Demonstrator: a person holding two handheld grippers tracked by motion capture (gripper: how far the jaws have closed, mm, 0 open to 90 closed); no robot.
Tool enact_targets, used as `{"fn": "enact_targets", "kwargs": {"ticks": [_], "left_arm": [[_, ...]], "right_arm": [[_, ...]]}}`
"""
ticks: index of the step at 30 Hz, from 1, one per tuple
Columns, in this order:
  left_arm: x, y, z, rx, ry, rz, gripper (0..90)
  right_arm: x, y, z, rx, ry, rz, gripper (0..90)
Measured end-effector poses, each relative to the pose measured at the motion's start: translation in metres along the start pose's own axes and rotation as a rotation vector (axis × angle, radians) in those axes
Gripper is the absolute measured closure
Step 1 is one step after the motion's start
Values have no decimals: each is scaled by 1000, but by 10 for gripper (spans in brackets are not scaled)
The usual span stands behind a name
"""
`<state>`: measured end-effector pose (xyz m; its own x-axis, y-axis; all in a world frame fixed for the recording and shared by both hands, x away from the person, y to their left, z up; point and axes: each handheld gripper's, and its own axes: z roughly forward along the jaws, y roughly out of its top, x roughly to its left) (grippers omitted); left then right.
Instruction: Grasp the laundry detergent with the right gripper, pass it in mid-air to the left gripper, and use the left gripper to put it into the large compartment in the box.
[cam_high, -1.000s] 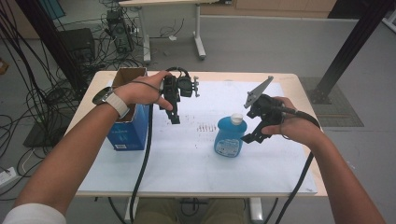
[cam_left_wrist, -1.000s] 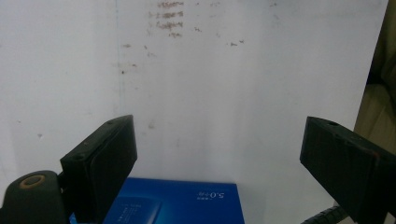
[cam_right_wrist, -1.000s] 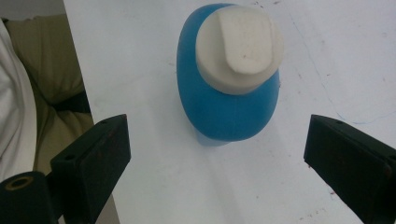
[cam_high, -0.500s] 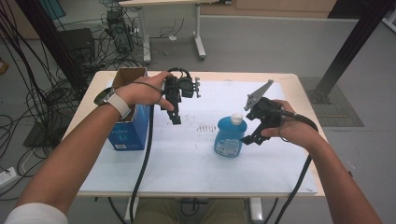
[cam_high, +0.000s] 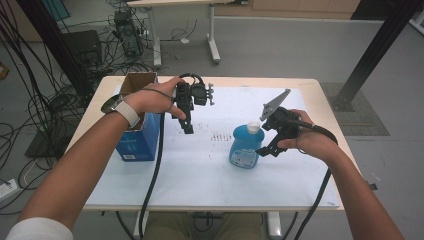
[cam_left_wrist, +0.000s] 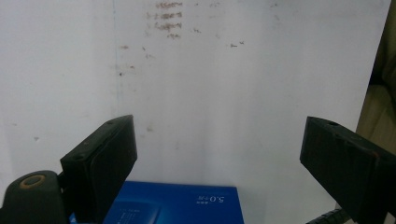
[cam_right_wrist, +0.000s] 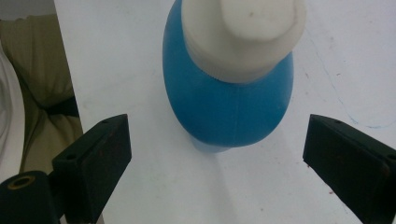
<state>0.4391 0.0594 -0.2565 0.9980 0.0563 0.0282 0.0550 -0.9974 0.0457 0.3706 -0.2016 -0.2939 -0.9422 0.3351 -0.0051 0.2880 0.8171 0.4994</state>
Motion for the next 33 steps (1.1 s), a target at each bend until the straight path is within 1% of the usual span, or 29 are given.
{"fn": "enact_targets", "kwargs": {"ticks": [13, 21, 33], "left_arm": [[1, -1, 0, 2, 0, -2, 113], [1, 1, 1, 2, 1, 4, 113], [1, 0, 1, 2, 1, -3, 113]], "right_arm": [[0, -1, 4, -3, 4, 2, 77], [-1, -3, 5, -11, 4, 5, 76], [-1, -3, 10, -19, 9, 8, 76]]}}
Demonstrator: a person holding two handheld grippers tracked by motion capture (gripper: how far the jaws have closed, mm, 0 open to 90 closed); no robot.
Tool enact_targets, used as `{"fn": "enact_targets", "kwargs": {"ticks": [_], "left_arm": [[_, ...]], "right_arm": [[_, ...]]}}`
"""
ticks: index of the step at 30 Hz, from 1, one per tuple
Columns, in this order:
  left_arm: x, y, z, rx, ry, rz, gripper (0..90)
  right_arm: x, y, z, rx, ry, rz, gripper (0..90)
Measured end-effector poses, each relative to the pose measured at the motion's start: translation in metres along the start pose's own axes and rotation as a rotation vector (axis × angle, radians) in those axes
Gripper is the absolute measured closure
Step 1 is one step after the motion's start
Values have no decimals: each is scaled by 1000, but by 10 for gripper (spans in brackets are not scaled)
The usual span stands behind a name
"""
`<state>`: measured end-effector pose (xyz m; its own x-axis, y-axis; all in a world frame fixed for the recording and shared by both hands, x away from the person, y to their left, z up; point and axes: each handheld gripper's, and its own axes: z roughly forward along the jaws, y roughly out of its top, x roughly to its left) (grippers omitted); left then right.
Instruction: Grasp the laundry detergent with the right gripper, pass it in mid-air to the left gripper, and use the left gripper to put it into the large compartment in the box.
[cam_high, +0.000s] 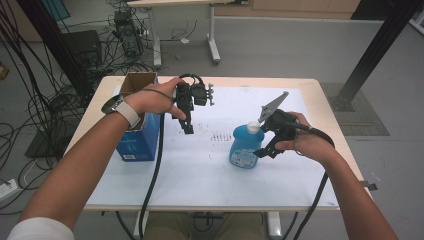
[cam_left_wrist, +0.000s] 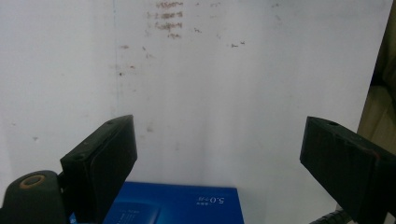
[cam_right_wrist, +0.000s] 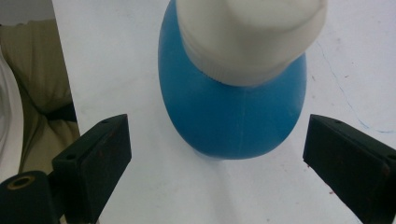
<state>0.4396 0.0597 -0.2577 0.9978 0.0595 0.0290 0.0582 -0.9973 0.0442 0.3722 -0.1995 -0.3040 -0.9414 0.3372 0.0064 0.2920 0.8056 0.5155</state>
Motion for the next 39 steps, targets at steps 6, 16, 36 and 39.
{"fn": "enact_targets", "kwargs": {"ticks": [6, 16, 36, 39], "left_arm": [[0, 0, 0, 0, 1, 1, 113], [0, 0, 0, 1, 3, 3, 113], [1, -1, 0, -2, 3, -2, 113], [0, -1, 0, -2, 3, -3, 113]], "right_arm": [[0, -1, 1, -1, 2, 5, 76], [-1, -1, 3, -3, 1, 11, 76], [-2, -1, 3, -8, 3, 12, 75], [-2, -1, 2, -8, 3, 12, 75]]}}
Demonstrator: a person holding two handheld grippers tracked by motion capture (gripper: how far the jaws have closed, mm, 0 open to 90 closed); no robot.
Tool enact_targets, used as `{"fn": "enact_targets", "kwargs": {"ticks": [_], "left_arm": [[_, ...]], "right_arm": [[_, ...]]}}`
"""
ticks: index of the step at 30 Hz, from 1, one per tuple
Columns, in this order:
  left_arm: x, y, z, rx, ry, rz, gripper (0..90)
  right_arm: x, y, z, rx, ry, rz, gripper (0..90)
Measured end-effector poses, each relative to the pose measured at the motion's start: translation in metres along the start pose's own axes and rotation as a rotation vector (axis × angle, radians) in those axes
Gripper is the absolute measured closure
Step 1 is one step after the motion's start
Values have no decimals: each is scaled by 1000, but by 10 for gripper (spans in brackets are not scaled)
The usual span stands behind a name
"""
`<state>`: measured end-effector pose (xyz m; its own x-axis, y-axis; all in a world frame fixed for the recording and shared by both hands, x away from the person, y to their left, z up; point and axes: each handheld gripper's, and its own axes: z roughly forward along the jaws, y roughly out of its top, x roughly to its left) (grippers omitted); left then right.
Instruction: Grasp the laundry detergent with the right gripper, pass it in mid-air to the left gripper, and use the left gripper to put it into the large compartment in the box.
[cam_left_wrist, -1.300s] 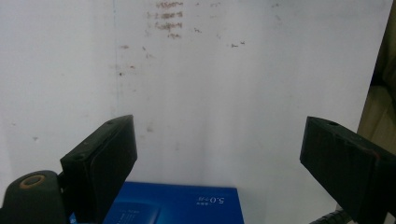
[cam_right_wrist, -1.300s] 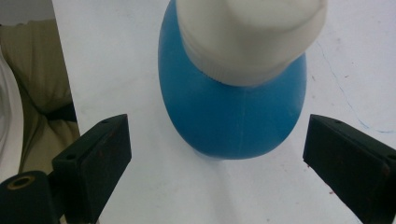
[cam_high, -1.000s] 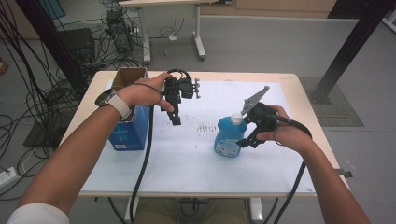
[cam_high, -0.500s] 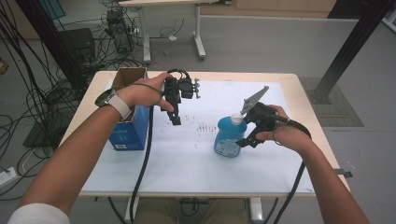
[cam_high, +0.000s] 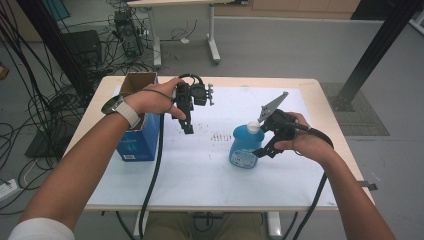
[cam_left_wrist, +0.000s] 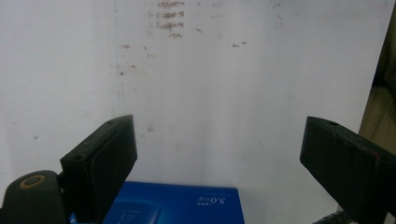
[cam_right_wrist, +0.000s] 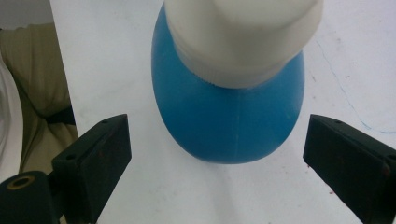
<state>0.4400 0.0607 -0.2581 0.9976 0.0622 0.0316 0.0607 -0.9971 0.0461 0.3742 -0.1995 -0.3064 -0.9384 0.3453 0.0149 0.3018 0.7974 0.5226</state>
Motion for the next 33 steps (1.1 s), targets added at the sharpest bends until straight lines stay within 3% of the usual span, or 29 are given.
{"fn": "enact_targets", "kwargs": {"ticks": [33], "left_arm": [[0, 1, 0, 1, 3, 4, 113]], "right_arm": [[0, 0, -1, -9, 1, 2, 75]]}}
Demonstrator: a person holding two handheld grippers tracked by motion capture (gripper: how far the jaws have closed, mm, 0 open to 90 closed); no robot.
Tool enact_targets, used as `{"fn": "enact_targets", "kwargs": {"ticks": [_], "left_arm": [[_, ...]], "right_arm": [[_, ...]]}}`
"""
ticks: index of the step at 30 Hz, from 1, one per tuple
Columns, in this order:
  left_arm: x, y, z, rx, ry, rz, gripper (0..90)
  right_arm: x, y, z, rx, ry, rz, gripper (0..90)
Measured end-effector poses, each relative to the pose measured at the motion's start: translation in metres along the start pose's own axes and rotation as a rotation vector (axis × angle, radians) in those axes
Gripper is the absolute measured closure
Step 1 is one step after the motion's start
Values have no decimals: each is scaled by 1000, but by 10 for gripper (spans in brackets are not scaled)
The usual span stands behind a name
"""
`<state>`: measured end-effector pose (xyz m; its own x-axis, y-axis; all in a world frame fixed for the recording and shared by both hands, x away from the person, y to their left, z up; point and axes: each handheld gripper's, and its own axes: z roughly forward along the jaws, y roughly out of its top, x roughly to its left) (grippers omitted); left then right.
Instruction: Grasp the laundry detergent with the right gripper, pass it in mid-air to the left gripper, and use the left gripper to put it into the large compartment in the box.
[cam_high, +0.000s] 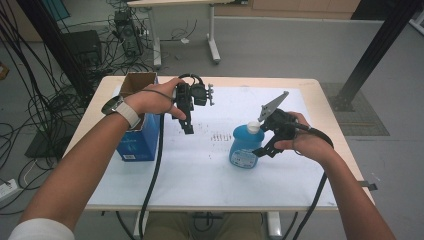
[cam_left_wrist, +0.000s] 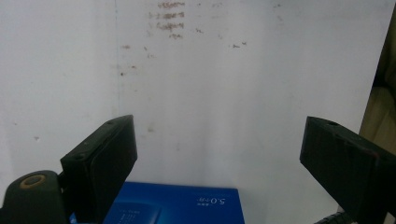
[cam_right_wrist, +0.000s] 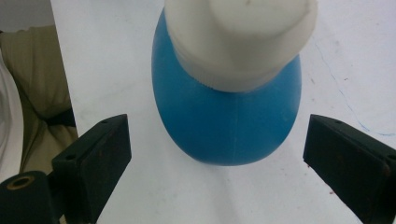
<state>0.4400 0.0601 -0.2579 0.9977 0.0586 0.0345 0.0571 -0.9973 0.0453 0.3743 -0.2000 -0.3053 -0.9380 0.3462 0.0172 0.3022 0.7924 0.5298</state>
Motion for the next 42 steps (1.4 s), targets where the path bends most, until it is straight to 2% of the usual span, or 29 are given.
{"fn": "enact_targets", "kwargs": {"ticks": [42], "left_arm": [[-1, -1, -1, -4, 3, -8, 113]], "right_arm": [[0, 0, 0, -1, -2, 3, 75]]}}
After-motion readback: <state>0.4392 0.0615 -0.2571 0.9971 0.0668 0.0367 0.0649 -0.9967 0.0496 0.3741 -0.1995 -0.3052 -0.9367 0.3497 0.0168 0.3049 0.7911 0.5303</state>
